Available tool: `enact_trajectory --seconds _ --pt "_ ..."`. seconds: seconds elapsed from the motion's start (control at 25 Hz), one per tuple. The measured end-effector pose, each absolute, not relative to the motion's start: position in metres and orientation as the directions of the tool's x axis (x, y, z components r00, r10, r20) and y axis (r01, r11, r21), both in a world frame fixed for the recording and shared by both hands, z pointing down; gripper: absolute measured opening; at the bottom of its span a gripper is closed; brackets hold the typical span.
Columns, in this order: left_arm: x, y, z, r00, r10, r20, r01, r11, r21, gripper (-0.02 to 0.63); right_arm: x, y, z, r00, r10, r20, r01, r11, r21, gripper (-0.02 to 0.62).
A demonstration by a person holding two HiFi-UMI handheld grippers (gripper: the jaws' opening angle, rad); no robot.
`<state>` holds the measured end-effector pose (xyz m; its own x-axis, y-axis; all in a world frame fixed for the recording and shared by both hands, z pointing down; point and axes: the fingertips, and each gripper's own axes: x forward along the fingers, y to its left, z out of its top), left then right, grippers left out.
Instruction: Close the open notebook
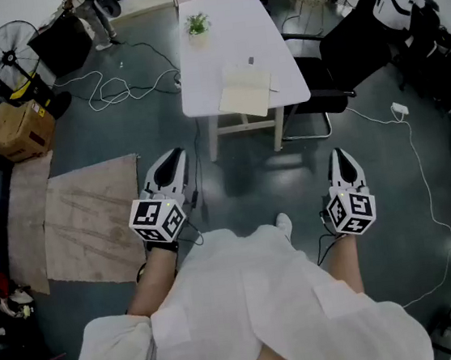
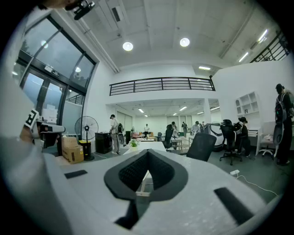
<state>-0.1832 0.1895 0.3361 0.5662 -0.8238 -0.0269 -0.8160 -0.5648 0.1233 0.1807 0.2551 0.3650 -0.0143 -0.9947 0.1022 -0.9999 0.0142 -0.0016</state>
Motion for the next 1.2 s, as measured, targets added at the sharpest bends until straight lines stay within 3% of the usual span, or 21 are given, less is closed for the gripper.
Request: enact_trajectory --seconds 0.4,0.64,1.2 --pt "-0.191 0.187 0.339 0.554 -0.832 -0.026 -0.823 -0.552 0.135 0.034 0.180 0.253 0.366 -0.017 -0.994 0.105 -1.000 0.018 0.004 0.000" --pt "-0.185 0.186 0.344 0.559 -0.829 -0.018 -0.819 -0.556 0.140 0.034 0.180 0.249 0.361 -0.049 -0.998 0.033 -0.995 0.046 -0.092 0.003" --pt "-0.173 0.179 0.355 0.578 -0.816 0.017 -0.808 -0.570 0.149 0.034 0.179 0.244 0.382 -0.061 -0.994 0.095 -0.994 0.052 -0.099 0.011"
